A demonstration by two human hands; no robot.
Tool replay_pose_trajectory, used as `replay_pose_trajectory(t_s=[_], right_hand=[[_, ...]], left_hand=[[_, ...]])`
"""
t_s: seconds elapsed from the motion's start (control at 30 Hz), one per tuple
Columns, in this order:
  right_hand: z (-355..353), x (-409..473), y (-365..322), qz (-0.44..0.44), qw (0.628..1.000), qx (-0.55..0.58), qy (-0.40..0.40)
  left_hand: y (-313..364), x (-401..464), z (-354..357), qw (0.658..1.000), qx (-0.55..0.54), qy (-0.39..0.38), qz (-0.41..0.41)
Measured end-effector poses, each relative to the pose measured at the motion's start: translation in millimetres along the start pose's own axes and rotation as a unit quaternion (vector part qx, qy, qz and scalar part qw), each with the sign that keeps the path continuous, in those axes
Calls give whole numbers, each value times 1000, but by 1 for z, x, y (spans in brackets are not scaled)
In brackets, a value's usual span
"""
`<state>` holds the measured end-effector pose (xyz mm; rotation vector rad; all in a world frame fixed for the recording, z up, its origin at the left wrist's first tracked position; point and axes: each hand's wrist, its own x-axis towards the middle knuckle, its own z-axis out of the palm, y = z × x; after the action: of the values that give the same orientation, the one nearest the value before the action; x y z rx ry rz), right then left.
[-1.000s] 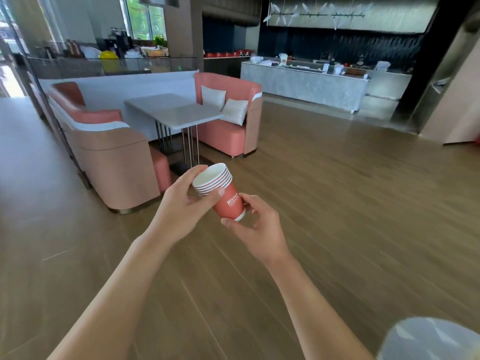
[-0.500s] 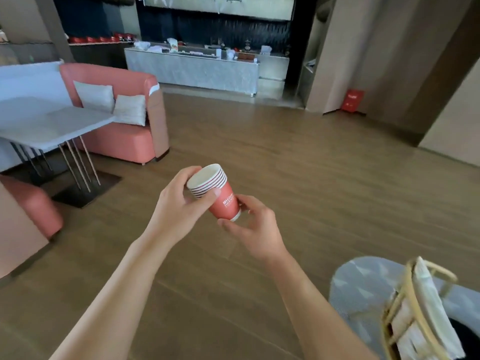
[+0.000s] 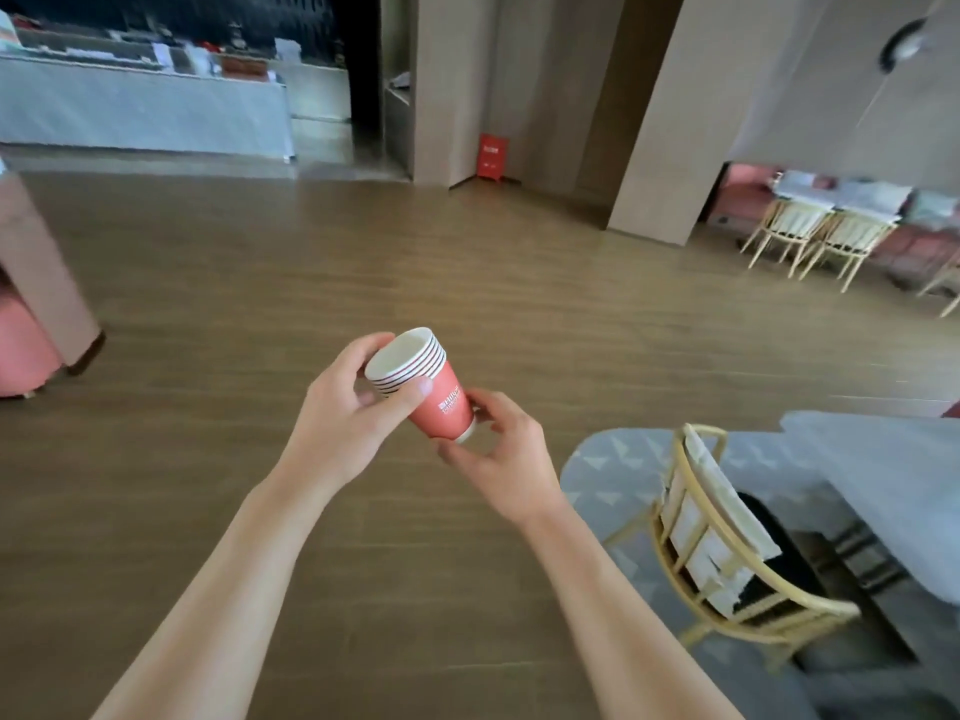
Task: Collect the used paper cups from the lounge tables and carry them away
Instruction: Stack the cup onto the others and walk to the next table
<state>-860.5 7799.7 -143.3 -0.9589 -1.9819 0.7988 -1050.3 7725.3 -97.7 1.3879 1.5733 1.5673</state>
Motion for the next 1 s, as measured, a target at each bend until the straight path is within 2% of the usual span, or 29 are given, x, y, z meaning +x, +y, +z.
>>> replay_pose_trajectory(t_s=[0.23, 0.5, 1.0], right_hand=[[-14, 15, 29, 38, 998, -31, 36], [-52, 61, 86, 47, 997, -14, 67], [-203, 192, 219, 2, 996, 9, 84]], left_hand=[[-25, 38, 28, 999, -32, -43, -8], [-33, 98, 86, 997, -32, -73, -4], [-12, 239, 271, 998, 2, -61, 28]])
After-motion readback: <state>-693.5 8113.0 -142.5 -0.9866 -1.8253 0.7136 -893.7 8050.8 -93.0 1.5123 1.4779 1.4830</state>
